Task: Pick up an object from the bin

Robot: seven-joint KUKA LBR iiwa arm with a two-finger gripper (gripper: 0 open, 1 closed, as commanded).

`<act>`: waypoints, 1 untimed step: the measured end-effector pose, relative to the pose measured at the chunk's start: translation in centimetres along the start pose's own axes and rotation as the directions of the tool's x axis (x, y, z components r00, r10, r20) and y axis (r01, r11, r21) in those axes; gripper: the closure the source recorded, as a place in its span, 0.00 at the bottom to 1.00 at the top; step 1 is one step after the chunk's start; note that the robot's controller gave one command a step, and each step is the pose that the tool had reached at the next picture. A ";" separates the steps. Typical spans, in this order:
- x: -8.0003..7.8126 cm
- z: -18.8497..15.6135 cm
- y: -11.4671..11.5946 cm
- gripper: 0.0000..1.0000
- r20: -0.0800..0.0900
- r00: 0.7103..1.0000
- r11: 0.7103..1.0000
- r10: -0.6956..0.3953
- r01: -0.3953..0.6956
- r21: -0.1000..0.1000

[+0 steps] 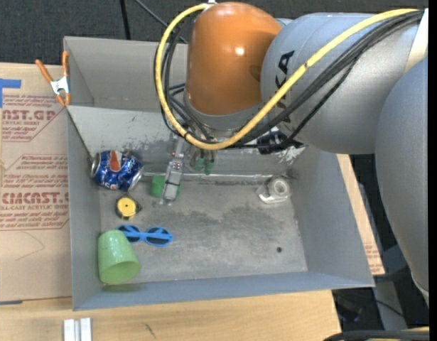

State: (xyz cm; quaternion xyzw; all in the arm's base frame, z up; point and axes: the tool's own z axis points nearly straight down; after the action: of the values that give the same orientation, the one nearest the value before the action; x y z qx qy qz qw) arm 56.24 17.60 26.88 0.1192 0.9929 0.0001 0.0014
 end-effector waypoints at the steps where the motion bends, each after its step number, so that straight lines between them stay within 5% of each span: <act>1: -0.1 11.5 4.4 0.00 -0.007 1.000 1.000 0.030 -0.030 0.004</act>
Offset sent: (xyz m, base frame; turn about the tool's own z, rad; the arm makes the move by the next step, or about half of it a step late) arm 0.0137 0.0411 -0.1092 0.0324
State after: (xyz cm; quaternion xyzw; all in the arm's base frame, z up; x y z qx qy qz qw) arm 57.43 21.81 15.42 0.1342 0.9909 -0.0014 -0.0025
